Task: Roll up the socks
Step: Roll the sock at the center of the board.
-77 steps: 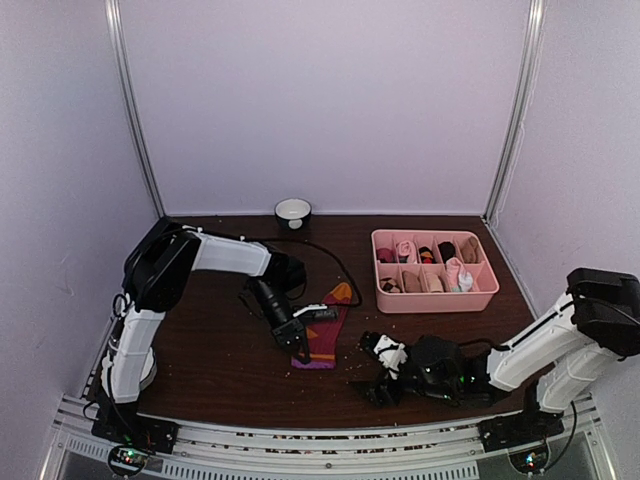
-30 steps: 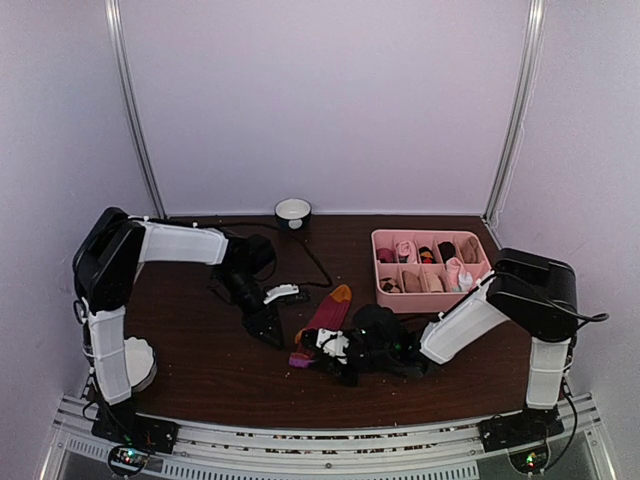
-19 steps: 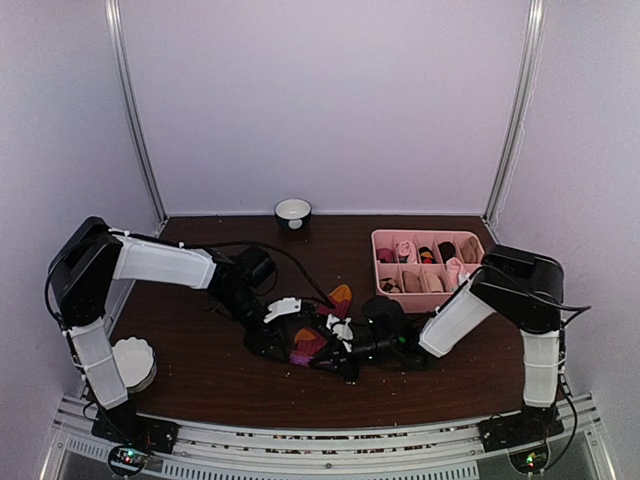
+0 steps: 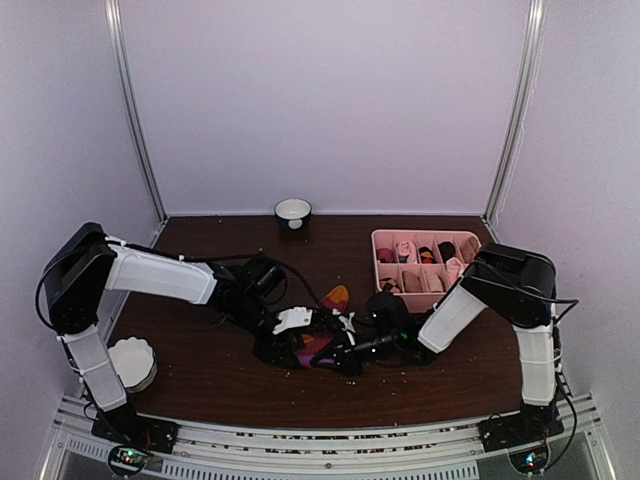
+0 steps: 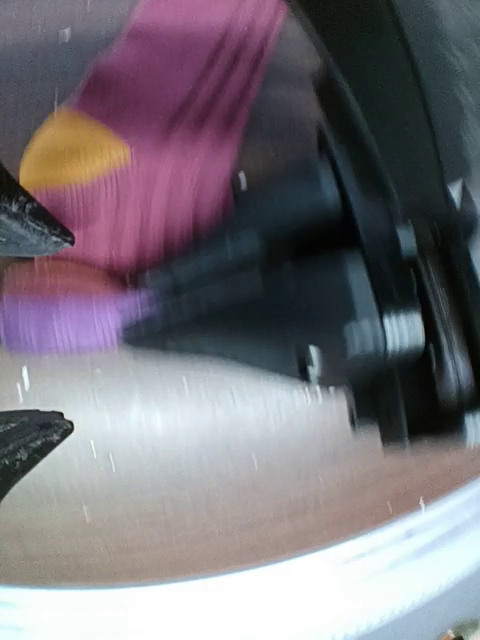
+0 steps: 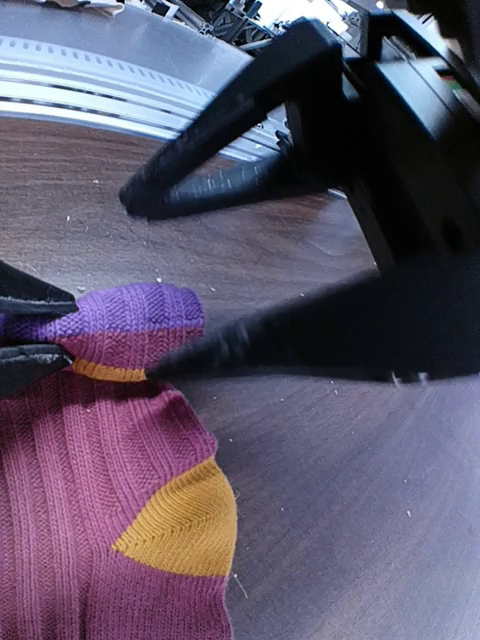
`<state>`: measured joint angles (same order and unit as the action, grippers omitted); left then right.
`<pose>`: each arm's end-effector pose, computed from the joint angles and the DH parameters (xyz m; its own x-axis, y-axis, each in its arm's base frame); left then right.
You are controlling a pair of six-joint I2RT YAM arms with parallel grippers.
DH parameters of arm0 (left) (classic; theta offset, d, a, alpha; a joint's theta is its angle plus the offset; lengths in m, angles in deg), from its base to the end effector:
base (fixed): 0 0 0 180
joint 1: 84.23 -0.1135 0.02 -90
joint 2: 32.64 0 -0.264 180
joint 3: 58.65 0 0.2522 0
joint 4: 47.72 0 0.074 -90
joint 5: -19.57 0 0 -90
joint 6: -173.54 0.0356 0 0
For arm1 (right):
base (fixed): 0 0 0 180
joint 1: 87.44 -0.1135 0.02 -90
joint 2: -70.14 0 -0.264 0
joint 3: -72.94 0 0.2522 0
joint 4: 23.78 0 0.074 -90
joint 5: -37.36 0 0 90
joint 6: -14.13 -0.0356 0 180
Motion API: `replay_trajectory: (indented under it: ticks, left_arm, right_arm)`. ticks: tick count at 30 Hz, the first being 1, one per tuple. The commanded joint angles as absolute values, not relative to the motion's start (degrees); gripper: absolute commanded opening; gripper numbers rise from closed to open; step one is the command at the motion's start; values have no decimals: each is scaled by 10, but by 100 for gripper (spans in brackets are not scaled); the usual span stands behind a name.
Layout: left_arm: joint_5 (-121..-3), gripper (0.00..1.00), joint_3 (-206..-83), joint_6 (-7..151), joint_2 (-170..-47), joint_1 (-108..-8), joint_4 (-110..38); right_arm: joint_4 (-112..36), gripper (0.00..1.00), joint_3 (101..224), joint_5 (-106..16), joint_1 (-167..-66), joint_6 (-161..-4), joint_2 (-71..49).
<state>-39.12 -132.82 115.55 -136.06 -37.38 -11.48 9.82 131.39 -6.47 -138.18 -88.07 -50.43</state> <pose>0.2222 -0.2641 0.1521 -0.1191 0.7892 -0.6024 0.9834 0.0102 -0.1810 0.2072 0.2941 0.0708 -0.4934 -0.3724 -0.7860 -0.8523 0.0268 0.5223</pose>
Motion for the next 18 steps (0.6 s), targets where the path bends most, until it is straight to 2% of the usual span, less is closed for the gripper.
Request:
replay_trajectory:
  ticks: [1,4,7,12,18]
  left_arm:
    - [-348,54,-1323,1080,-1335,-413,-164]
    - [-306,55,-1342,1056,-1334,-449,-160]
    - [-265,57,-1347,1096,-1332,-447,-136]
    - [-303,56,-1338,1177,-1336,-391,-103]
    - [-339,51,-1342,1208,-1362,-372,-97]
  right_arm:
    - [-79,0,1270,-144,-1364,-919,-568]
    - [-90,0,1270,-147,-1363,-910,-567]
    - [-105,0,1282,-138,-1362,-924,-567]
    - [-95,0,1297,-117,-1358,-979,-572]
    - [-33,0,1283,-92,-1348,-1070,-610]
